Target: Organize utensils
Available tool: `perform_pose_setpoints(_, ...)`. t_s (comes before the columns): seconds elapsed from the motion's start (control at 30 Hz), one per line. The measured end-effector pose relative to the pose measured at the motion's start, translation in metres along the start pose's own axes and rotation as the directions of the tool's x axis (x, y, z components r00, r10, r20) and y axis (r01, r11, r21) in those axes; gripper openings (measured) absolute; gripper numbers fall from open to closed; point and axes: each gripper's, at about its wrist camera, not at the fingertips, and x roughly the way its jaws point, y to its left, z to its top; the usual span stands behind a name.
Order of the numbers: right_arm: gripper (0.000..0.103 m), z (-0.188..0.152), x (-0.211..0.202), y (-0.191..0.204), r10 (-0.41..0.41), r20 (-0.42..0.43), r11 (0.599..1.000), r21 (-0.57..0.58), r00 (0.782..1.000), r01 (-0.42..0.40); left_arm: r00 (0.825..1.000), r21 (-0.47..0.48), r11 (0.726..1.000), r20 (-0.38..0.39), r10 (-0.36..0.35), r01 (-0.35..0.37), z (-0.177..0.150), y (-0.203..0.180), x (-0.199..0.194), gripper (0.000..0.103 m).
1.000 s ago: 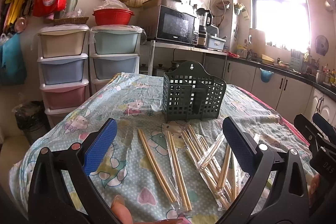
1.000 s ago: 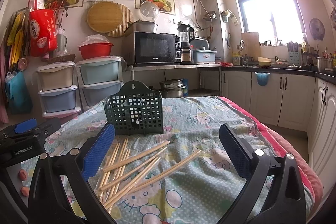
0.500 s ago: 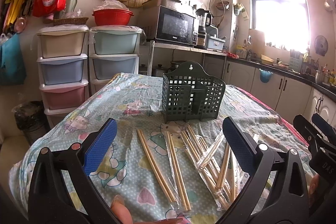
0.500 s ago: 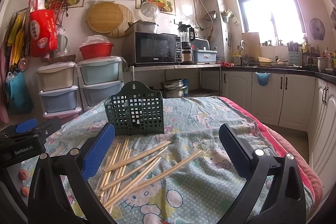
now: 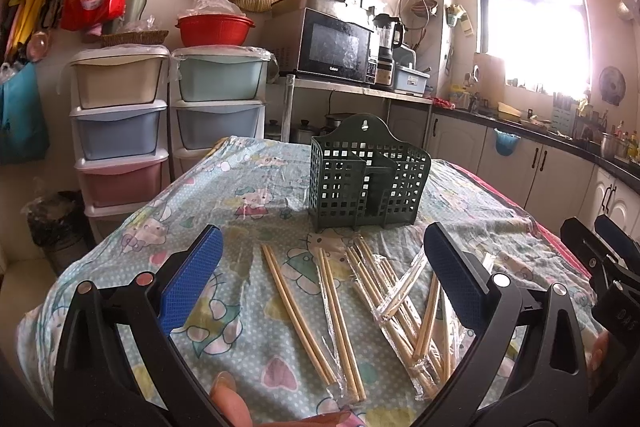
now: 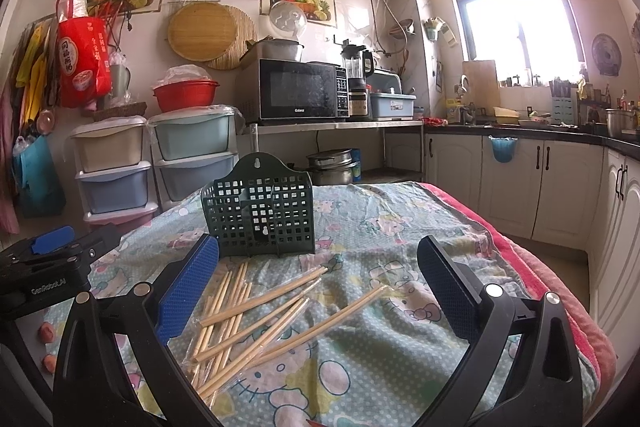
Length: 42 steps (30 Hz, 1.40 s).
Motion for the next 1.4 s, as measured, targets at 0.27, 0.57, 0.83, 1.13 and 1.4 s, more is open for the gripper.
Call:
perform_pose_setpoints(0.27, 0.097, 0.002, 0.006, 0.011, 0.043, -0.039, 0.998, -0.034, 0.998, -0.044, 0.999, -0.038, 0.999, -0.018, 0.032, -0.033, 0.000, 0.013, 0.004, 0.093)
perform_pose_setpoints(0.57, 0.097, 0.008, 0.018, 0.023, 0.098, -0.084, 0.991, -0.081, 0.992, -0.105, 0.996, -0.059, 0.995, -0.062, 0.070, -0.074, 0.002, 0.032, 0.014, 0.093)
perform_pose_setpoints(0.83, 0.097, 0.021, 0.035, 0.034, 0.143, -0.126, 0.982, -0.109, 0.982, -0.157, 0.991, -0.075, 0.992, -0.088, 0.096, -0.103, 0.011, 0.048, 0.027, 0.093)
perform_pose_setpoints(1.13, 0.097, 0.035, 0.064, 0.036, 0.181, -0.200, 0.977, -0.079, 0.963, -0.200, 0.987, -0.073, 0.994, -0.140, 0.075, -0.085, 0.027, 0.053, 0.051, 0.093)
perform_pose_setpoints(1.4, 0.097, 0.049, 0.098, 0.029, 0.179, -0.268, 0.978, -0.058, 0.946, -0.202, 0.979, -0.075, 0.997, -0.206, -0.003, -0.013, 0.035, 0.047, 0.079, 0.093)
